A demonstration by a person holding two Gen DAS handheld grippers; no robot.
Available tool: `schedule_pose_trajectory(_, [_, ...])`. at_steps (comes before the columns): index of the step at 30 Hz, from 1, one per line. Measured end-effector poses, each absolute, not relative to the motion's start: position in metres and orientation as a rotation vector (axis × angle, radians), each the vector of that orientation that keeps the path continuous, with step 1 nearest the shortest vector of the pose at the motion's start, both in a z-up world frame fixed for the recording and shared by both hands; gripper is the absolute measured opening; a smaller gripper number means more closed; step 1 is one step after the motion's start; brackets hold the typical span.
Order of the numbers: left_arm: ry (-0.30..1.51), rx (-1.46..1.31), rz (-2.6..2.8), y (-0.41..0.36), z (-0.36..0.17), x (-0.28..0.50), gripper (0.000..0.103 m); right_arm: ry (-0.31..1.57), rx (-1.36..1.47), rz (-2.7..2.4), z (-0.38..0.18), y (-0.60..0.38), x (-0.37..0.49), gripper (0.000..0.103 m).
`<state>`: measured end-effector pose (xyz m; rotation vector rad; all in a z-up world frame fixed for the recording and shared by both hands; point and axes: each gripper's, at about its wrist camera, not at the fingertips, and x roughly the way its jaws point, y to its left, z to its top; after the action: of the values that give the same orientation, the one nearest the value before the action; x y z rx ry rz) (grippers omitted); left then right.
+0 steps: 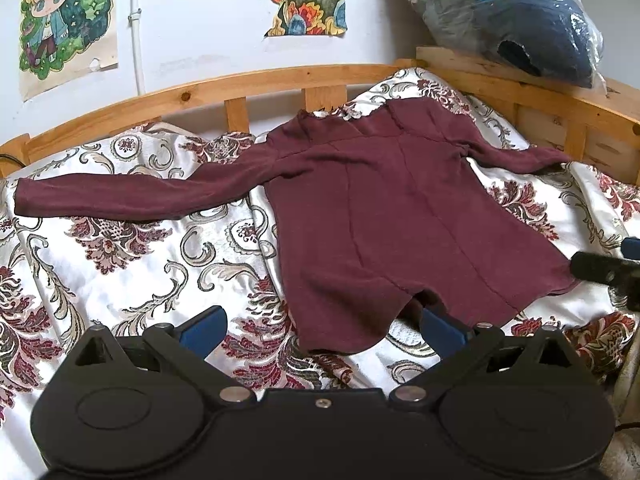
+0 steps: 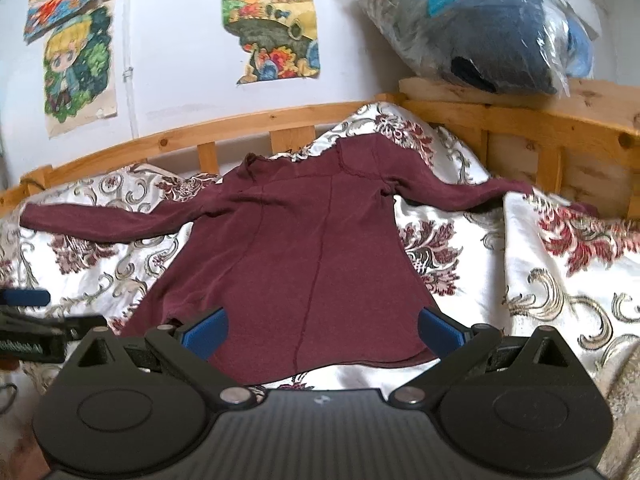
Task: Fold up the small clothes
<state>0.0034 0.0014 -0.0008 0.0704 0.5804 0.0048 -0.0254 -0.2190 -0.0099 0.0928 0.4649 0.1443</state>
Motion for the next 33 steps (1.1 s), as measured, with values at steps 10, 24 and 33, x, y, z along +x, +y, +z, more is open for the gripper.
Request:
schedule_pose_trajectory(10, [0.670,0.061,0.041,0.012,0.014,0.049,0.102,0.591,0.169,-0.092,0.022,-0.286,0.025,0.103])
schedule_pose_trajectory(24, [0.617,-0.228,0.058,0.016,0.032,0.109,0.102,0.497,0.470,-0.356,0.035,-0.489,0.133,0.103])
schedule_pose_trajectory(33, [0.638,-0.272,0.087,0.030,0.025,0.130,0.102,0.549,0.540,-0.595,-0.007,-0.526,0.184,0.083])
